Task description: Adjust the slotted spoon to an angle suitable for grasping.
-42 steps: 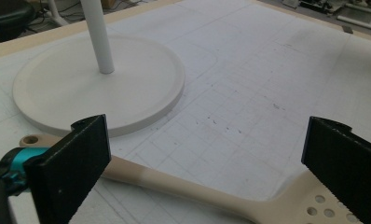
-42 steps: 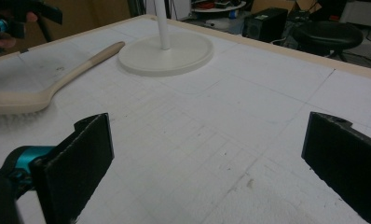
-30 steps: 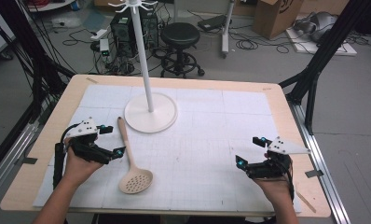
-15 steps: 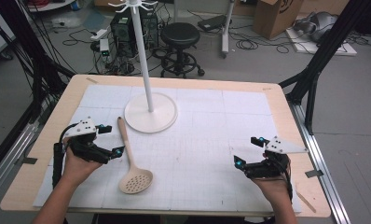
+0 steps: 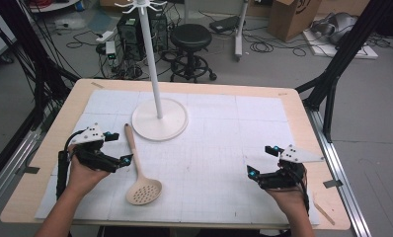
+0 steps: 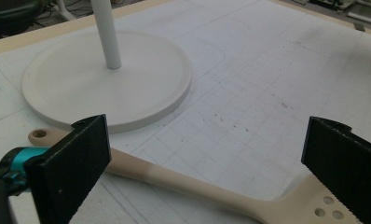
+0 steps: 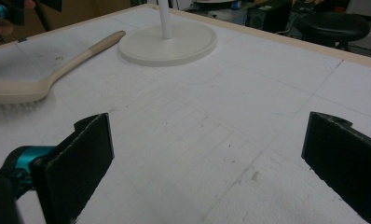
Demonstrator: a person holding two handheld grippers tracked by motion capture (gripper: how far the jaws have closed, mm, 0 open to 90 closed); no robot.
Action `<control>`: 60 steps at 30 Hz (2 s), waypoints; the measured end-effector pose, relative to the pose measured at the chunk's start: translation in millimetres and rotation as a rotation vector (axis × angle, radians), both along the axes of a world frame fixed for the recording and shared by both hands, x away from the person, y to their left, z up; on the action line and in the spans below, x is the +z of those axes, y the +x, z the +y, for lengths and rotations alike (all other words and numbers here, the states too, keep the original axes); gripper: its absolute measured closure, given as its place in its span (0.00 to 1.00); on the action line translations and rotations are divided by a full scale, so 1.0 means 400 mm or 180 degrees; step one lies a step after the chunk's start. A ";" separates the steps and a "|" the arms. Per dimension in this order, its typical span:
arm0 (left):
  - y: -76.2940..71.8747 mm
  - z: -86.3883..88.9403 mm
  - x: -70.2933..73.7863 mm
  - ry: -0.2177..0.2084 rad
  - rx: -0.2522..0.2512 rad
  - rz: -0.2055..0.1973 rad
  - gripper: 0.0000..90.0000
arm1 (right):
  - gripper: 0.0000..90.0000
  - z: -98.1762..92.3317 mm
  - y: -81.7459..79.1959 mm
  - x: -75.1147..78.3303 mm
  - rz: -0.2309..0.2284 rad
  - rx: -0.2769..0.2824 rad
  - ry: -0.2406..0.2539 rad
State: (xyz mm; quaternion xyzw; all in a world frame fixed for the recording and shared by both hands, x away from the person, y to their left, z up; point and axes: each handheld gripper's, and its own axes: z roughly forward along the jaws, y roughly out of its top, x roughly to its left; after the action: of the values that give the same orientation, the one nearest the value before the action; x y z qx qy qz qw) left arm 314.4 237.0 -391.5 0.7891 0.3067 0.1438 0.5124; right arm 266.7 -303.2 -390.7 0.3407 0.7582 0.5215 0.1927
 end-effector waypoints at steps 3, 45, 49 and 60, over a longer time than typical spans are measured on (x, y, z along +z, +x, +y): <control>0.002 -0.009 0.003 0.0047 0.0035 0.0010 0.02 | 0.01 -0.001 0.000 -0.001 -0.0005 -0.0006 0.0003; 0.019 -0.035 -0.010 0.0250 0.0181 0.0212 0.18 | 0.01 -0.002 0.001 -0.011 0.0044 -0.0013 -0.0085; 0.020 -0.028 -0.007 0.0242 0.0182 0.0225 0.20 | 0.01 -0.004 0.001 -0.012 0.0053 -0.0016 -0.0082; 0.025 -0.024 -0.003 0.0218 0.0018 0.0266 0.47 | 0.01 0.001 0.003 -0.015 0.0068 -0.0012 -0.0097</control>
State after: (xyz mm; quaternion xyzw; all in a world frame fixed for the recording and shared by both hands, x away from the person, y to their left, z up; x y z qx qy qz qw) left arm 324.3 227.4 -392.8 0.8107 0.3250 0.1226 0.4714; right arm 267.8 -302.8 -396.7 0.3446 0.7675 0.5058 0.1907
